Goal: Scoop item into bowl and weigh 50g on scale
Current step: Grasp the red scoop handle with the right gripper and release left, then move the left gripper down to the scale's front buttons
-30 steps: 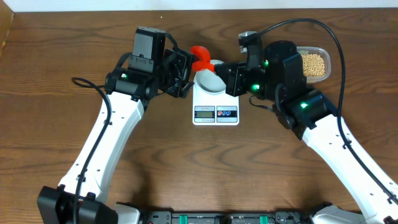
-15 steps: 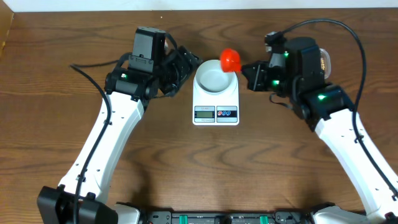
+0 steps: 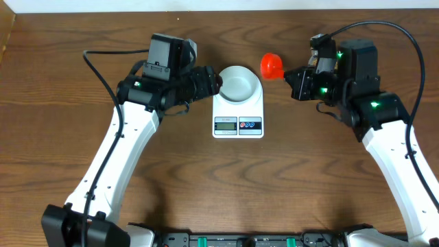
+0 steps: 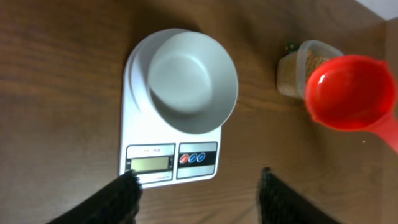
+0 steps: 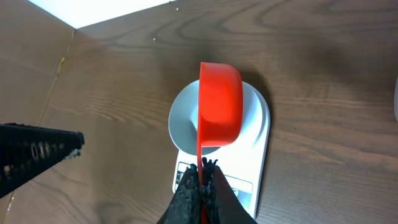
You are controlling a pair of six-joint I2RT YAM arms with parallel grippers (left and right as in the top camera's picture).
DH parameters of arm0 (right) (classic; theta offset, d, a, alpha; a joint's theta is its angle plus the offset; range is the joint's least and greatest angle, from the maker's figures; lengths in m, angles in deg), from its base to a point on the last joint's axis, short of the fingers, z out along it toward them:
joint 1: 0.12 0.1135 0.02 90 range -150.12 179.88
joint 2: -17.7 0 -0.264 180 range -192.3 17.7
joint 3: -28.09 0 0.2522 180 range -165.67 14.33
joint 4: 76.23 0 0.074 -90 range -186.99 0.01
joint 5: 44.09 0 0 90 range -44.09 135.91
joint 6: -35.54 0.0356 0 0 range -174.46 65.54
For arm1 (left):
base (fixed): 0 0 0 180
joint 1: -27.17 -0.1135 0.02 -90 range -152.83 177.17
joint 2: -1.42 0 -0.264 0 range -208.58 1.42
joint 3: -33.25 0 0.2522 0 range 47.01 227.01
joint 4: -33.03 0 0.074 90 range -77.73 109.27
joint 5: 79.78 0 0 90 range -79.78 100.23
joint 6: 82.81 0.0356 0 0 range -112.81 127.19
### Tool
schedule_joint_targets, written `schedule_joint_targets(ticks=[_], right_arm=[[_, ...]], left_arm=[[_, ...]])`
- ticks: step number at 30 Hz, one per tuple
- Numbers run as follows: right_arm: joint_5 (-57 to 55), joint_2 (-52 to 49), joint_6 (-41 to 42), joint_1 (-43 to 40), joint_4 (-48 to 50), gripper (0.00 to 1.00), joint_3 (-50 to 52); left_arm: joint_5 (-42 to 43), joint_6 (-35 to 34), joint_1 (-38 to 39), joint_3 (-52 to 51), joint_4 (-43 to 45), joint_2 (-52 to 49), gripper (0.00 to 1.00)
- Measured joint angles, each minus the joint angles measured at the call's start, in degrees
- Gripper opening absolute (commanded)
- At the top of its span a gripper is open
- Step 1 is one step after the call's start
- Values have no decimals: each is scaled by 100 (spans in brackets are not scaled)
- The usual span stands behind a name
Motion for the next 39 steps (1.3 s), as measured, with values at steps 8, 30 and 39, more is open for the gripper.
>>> schedule_joint_targets(ticks=[8, 30, 39], right_arm=[[199, 254, -232, -748, -179, 1, 0], [459, 343, -728, -953, -933, 1, 0], [501, 343, -726, -953, -1139, 1, 0]], left_arm=[[-546, 350, 1080, -461, -321, -9, 8], [-1493, -444, 2085, -555, -140, -994, 7], [-1515, -444, 2085, -619, -127, -994, 8]])
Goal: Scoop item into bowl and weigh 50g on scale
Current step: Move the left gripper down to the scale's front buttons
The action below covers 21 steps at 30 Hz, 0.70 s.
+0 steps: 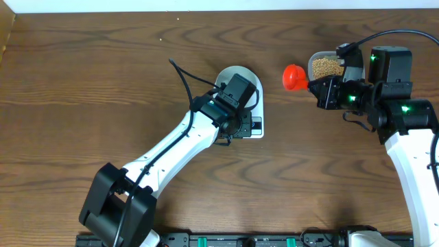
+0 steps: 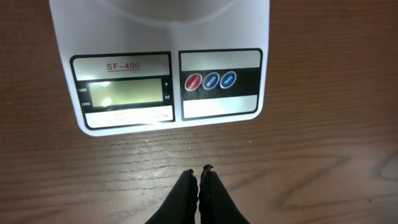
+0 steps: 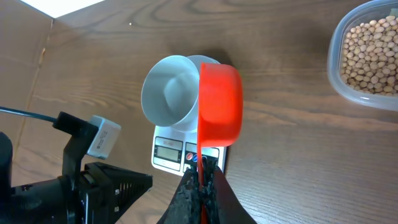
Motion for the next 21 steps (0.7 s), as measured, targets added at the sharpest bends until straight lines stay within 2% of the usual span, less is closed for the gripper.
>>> schedule_joint_targets(ticks=[21], right_arm=[[0, 0, 0, 0, 35, 1, 0]], left_arm=[[-66, 0, 0, 0, 107, 0, 8]])
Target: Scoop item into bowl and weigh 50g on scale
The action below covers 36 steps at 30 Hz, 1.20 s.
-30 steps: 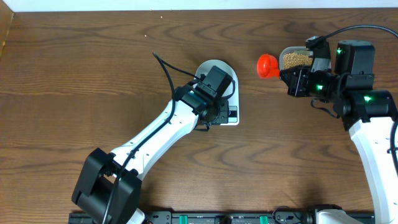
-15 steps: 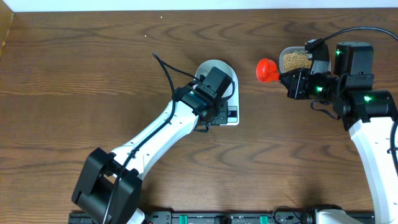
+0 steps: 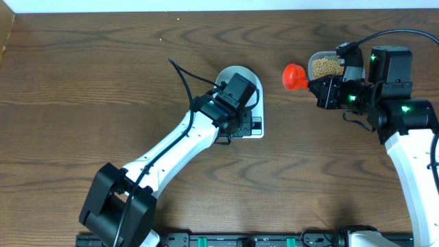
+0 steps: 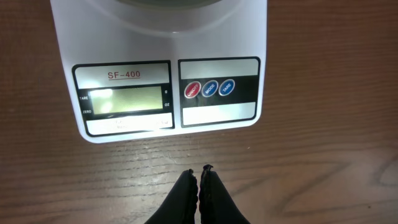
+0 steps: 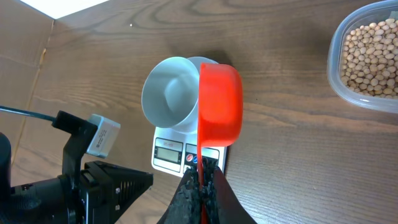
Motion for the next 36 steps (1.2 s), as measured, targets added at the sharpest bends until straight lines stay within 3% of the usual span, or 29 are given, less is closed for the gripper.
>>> schedule_joint_targets(ticks=[24, 36], right_arm=[[0, 0, -2, 0, 33, 1, 0], [-50, 0, -2, 0, 35, 1, 0]], left_arm=[[-129, 0, 0, 0, 59, -9, 7], [-129, -133, 2, -11, 678, -789, 7]])
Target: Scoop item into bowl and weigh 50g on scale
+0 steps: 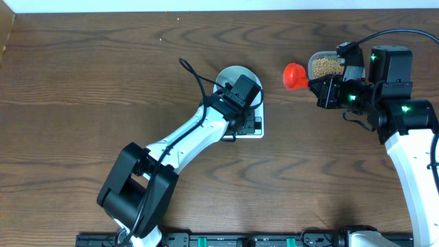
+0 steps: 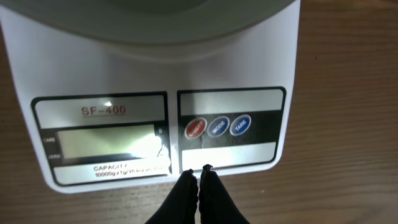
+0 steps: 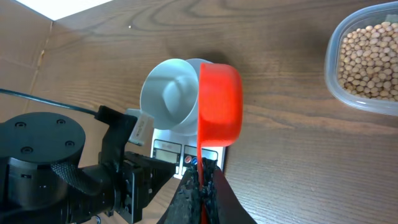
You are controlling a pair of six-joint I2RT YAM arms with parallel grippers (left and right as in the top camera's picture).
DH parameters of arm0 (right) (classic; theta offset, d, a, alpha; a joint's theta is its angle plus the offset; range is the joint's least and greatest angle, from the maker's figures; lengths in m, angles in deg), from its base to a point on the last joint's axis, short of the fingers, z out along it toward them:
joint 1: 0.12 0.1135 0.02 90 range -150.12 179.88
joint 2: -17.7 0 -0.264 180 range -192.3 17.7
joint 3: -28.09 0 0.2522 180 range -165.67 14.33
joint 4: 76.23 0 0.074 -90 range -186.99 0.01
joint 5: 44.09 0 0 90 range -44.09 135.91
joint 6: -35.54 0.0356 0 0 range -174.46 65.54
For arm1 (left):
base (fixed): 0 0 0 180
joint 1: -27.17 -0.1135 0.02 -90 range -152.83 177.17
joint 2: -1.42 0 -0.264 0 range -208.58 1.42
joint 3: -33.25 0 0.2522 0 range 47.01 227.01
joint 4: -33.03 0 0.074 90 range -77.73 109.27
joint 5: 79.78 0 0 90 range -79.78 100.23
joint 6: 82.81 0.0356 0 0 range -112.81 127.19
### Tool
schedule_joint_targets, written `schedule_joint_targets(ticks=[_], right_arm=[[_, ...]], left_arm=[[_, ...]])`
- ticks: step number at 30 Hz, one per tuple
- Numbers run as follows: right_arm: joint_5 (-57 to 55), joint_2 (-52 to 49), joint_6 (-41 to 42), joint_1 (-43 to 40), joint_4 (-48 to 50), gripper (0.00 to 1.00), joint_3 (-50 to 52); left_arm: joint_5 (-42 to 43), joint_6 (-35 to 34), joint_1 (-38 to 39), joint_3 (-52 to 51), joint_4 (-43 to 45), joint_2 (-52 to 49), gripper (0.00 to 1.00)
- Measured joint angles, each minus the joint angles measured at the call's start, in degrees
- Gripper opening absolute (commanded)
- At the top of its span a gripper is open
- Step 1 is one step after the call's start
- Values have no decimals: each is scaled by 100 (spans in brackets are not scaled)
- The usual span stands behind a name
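Note:
The white scale (image 2: 149, 81) fills the left wrist view, with a red button (image 2: 196, 128) and two blue ones beside its display (image 2: 106, 144), where no digits are readable. My left gripper (image 2: 199, 171) is shut and empty, its tips at the scale's front edge just below the red button. The grey bowl (image 3: 171, 96) sits on the scale. My right gripper (image 3: 202, 167) is shut on the handle of the red scoop (image 3: 219, 102), held in the air right of the bowl (image 1: 236, 74). In the overhead view the scoop (image 1: 295, 75) hangs between bowl and bean container.
A clear plastic container of beige beans (image 1: 326, 66) stands at the back right, close to the scoop. The left arm (image 1: 206, 130) reaches across the wooden table (image 1: 82, 103) and covers most of the scale from above. A cardboard wall edges the far left.
My left gripper, still shut, has moved in from just in front of the scale to its front edge, under the red button. The right arm and scoop have held still.
At first my left gripper was open left of the scale and the right held the scoop beside the bowl. Later the left was shut in front of the scale, and the scoop had gone right, near the beans. Now the left tips reach the scale's buttons.

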Motion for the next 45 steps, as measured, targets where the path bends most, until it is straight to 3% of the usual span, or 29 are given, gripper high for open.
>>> schedule_joint_targets(ticks=[45], right_arm=[[-42, 0, -2, 0, -31, 1, 0]], left_arm=[[-216, 0, 4, -2, 551, -496, 8]])
